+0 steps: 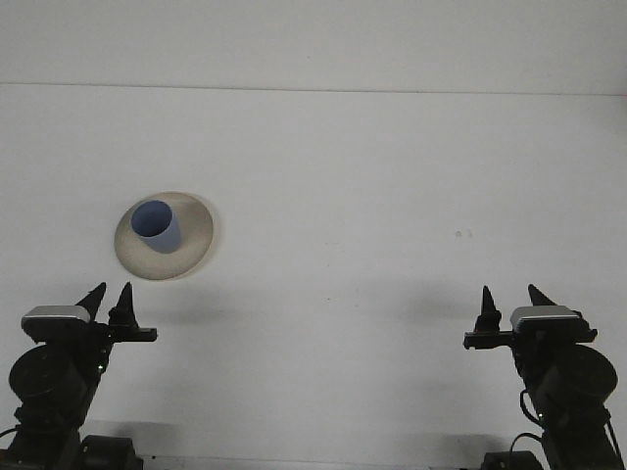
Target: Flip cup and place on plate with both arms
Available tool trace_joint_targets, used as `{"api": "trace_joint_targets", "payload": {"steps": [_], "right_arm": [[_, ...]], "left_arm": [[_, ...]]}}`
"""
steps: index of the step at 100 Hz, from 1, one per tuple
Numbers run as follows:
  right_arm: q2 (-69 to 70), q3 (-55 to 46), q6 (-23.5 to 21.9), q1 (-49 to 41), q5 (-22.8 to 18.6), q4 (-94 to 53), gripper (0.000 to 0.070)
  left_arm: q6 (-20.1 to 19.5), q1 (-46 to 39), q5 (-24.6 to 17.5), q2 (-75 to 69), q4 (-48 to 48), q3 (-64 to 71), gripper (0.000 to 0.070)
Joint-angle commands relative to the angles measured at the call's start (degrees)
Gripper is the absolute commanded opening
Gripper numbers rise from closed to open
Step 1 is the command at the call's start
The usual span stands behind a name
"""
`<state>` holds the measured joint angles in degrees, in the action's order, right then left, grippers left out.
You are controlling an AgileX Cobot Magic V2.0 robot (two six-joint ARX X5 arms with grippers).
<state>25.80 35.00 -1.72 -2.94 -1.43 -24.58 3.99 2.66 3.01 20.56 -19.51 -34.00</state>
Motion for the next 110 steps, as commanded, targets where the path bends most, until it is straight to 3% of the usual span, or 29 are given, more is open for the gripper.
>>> {"api": "trace_joint_targets", "payload": {"steps": [1, 21, 31, 35, 41, 45, 110], "right_arm": [[0.11, 0.52, 0.24, -0.09, -0.07, 0.50, 0.0485], [0.11, 0.52, 0.26, -0.09, -0.02, 0.52, 0.0445], [0.11, 0.52, 0.26, -0.09, -0.02, 0.48, 0.0264], [0.11, 0.52, 0.26, -0.09, -0.02, 0.50, 0.0177], [0.11, 0.52, 0.26, -0.09, -0.02, 0.52, 0.0062], [0.11, 0.52, 0.26, -0.09, -0.02, 0.52, 0.0004], [0.11, 0.52, 0.26, -0.09, -0.02, 0.57, 0.0000]], "left_arm": [[-0.11, 0.09, -0.26, 0.09, 1.01, -0.55, 0.0270], [-0.09, 0.09, -0.28, 0.09, 1.60, -0.55, 0.0266], [-0.09, 0.09, -0.26, 0.09, 1.57, -0.55, 0.0232], [-0.09, 0.09, -0.26, 0.09, 1.55, -0.55, 0.0166], [-0.09, 0.09, -0.26, 0.09, 1.51, -0.55, 0.0006], [-0.09, 0.09, -0.26, 0.09, 1.51, -0.55, 0.0012], [-0.09, 0.09, -0.26, 0.09, 1.60, -0.55, 0.0012]]}}
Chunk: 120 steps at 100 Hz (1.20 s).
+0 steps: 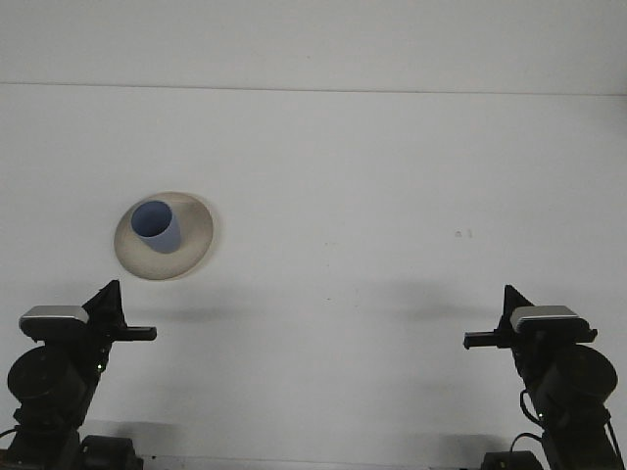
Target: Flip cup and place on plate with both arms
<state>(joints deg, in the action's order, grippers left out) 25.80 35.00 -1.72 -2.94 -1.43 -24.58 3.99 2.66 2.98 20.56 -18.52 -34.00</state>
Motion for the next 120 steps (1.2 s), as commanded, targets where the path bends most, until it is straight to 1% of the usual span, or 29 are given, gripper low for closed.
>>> {"api": "trace_joint_targets", "payload": {"steps": [1, 71, 90, 120], "right_arm": [[0.11, 0.52, 0.26, -0.09, -0.02, 0.57, 0.0000], [0.11, 0.52, 0.26, -0.09, -0.02, 0.57, 0.0000], [0.11, 0.52, 0.26, -0.09, -0.02, 0.57, 0.0000], [0.11, 0.52, 0.26, -0.09, -0.02, 0.57, 0.0000]], "left_arm": [[-0.09, 0.09, -0.24, 0.09, 0.61, -0.55, 0.0012], [-0.17, 0.11, 0.02, -0.13, 1.27, -0.37, 0.0012], [-0.28, 0.66, 0.02, -1.62, 8.92, 4.52, 0.0012], [-0.35, 0.96, 0.02, -10.16, 21.07, 18.86, 0.0012]]}}
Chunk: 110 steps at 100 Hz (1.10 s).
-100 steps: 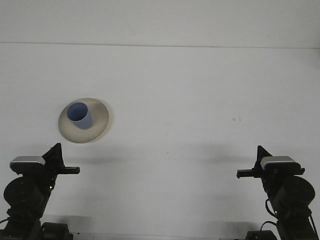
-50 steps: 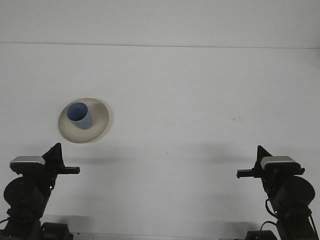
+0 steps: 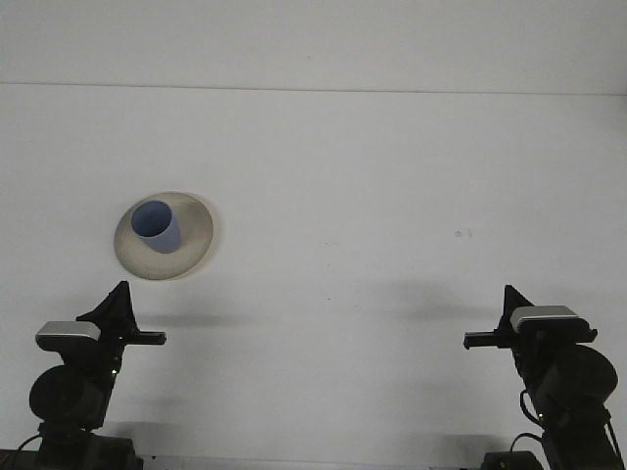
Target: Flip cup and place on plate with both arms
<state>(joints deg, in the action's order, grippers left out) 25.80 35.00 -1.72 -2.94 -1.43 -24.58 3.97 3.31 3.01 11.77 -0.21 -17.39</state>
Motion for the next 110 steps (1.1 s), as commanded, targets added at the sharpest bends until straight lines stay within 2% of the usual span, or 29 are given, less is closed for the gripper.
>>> {"api": "trace_joint_targets", "payload": {"steps": [1, 42, 110], "right_arm": [[0.11, 0.52, 0.26, -0.09, -0.02, 0.57, 0.0000], [0.11, 0.52, 0.26, -0.09, -0.02, 0.57, 0.0000], [0.11, 0.52, 0.26, -0.09, -0.02, 0.59, 0.0000]], "left_arm": [[-0.33, 0.35, 0.00, -1.68, 3.17, 2.78, 0.0012], [-0.48, 1.20, 0.00, -9.42, 9.84, 14.75, 0.0012], [-1.55, 1.20, 0.00, -11.58, 10.60, 16.55, 0.0012]]}}
